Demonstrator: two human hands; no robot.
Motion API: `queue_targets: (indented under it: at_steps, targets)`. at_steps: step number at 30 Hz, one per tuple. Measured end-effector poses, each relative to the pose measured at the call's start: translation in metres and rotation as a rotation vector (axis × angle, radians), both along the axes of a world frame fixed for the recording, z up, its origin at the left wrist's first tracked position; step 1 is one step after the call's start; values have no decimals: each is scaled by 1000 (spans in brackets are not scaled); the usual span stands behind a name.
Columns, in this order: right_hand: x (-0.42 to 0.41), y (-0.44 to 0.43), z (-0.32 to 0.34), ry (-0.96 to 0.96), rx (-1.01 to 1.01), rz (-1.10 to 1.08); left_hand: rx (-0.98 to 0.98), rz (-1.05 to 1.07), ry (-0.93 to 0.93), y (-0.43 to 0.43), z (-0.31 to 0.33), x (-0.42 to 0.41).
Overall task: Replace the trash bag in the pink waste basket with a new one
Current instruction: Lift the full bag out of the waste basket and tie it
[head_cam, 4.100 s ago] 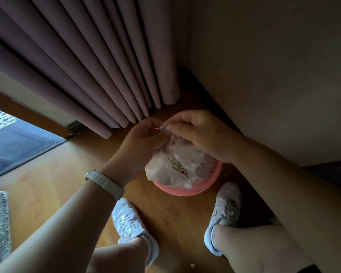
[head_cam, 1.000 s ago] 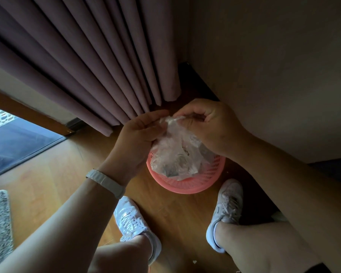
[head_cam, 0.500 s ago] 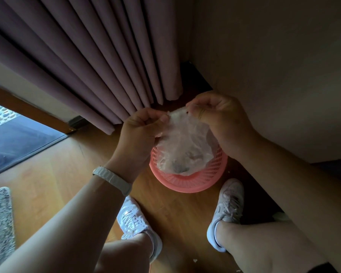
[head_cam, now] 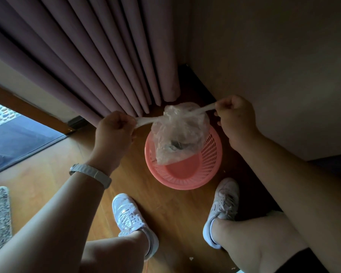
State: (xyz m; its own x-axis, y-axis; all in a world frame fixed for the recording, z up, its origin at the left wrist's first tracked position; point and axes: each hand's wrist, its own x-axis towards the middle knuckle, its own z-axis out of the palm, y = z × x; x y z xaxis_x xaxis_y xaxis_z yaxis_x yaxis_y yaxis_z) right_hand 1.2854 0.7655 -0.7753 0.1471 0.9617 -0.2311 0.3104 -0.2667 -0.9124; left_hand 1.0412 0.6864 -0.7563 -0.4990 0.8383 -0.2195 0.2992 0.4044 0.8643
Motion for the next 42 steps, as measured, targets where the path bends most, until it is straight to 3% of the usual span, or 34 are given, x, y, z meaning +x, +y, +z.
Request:
queue_targets:
  at_steps: [6, 9, 11, 13, 17, 19, 27, 34, 42]
  targets:
    - [-20, -26, 45, 36, 229, 273, 123, -91, -14, 5, 34, 33]
    - [-35, -47, 63, 18, 246, 444, 171, -187, 51, 5, 47, 50]
    - [-42, -53, 71, 65, 216, 483, 215, -271, 189, 2, 57, 55]
    - [-46, -54, 77, 118, 184, 469, 275, -332, 262, -1, 65, 56]
    - [-53, -54, 87, 215, 138, 354, 223, -313, -18, -5, 82, 58]
    - [-57, -52, 89, 234, 132, 306, 224, -352, -62, -3, 84, 56]
    - [-59, -19, 84, 334, 85, 308, 262, -448, 200, 33, 81, 41]
    - [-55, 13, 135, 140, 100, 433, 160, -295, 87, 62, 130, 47]
    - [-55, 27, 276, -83, 324, 715, 182, -51, -18, 64, 292, 26]
